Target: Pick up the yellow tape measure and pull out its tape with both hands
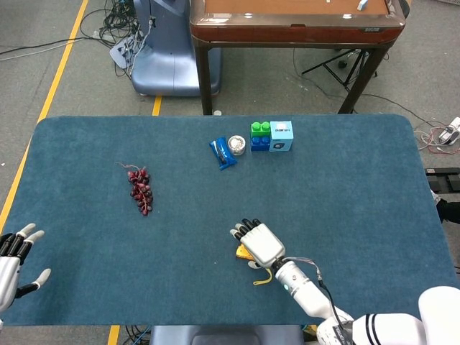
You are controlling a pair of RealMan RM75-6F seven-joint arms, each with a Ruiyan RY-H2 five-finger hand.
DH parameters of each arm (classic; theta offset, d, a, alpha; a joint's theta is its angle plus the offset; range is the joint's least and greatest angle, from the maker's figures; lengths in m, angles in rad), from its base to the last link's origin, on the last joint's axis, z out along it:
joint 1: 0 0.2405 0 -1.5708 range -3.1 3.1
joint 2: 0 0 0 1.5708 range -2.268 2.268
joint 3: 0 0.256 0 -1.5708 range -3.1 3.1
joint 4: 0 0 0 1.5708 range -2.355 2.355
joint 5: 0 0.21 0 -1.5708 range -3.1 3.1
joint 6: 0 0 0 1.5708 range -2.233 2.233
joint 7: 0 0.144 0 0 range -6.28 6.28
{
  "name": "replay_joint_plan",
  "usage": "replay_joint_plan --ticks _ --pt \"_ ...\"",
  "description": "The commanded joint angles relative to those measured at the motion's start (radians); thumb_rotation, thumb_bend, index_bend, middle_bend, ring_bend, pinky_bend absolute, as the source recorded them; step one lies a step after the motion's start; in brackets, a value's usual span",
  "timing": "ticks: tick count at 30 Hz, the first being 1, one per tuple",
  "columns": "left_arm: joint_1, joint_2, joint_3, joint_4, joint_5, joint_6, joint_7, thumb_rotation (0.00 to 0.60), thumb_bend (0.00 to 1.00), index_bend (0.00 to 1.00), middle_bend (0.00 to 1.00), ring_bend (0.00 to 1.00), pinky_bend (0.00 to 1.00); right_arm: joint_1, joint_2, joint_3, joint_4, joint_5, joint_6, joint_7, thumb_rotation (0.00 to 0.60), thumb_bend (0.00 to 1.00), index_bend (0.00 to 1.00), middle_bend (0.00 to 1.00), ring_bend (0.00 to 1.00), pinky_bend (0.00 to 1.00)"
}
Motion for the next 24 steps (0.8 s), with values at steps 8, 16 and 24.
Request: replay_joint_plan --ticks 8,16,24 --pt "0.008 0.003 0.001 0.012 -0.005 0.006 -0.019 0.600 0.20 0.21 0.13 0.17 0.13 0.024 -0.021 0.008 0.048 0.075 0.002 -0.033 0.600 0.06 0.22 0.23 0.16 0.27" --pt "0.006 -0.001 0.001 0.020 -0.004 0.002 -0.027 0.600 0.20 0.21 0.13 0.17 0.13 0.022 0.013 -0.006 0.044 0.104 0.017 -0.034 0.600 0.11 0.22 0.23 0.16 0.27" --pt "0.006 -0.003 0.000 0.022 -0.005 0.001 -0.028 0.600 0.20 0.21 0.13 0.17 0.13 0.038 0.014 -0.013 0.044 0.111 0.005 -0.024 0.600 0.14 0.22 0.26 0.16 0.27"
